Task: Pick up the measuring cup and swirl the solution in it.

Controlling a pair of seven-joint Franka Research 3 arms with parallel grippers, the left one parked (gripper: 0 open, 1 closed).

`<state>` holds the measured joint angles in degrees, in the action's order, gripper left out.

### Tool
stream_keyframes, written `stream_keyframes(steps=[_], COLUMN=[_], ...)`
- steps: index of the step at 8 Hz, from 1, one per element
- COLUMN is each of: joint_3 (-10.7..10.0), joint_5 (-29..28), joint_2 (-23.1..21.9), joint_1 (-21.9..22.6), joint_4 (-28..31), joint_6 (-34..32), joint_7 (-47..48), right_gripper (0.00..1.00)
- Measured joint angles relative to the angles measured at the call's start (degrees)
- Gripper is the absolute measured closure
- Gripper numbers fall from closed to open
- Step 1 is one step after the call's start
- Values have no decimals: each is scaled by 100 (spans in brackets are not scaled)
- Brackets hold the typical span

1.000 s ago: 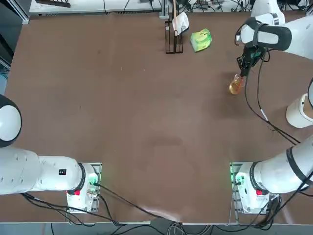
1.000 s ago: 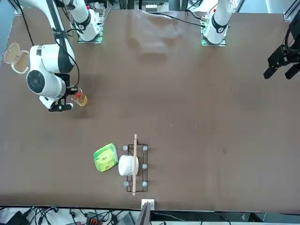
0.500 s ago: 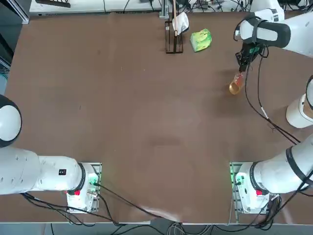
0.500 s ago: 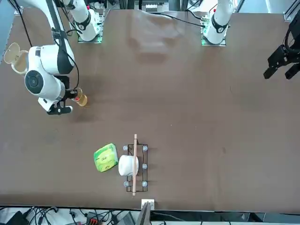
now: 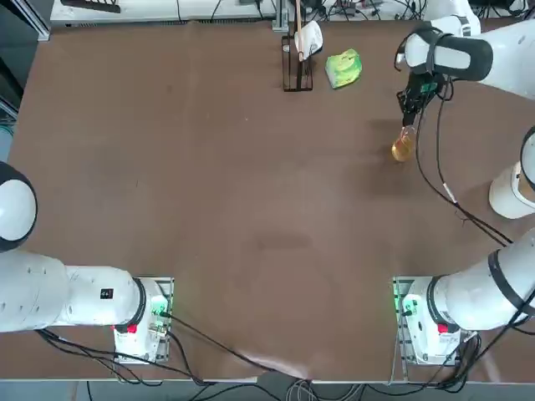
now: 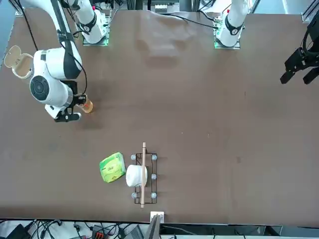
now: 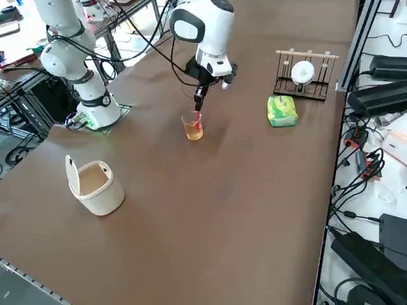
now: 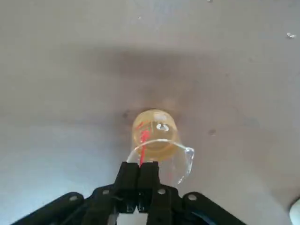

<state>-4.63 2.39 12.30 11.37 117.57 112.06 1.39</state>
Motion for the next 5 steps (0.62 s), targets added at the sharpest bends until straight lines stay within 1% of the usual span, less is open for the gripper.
stream_keyframes(steps=[2, 5], joint_3=[-1, -60], joint_5=[0, 7], joint_2=[-3, -4], joint_1=[0, -44], joint_4=[0, 0], joint_6=[-274, -318], joint_7=[-10, -159], right_gripper=[98, 98])
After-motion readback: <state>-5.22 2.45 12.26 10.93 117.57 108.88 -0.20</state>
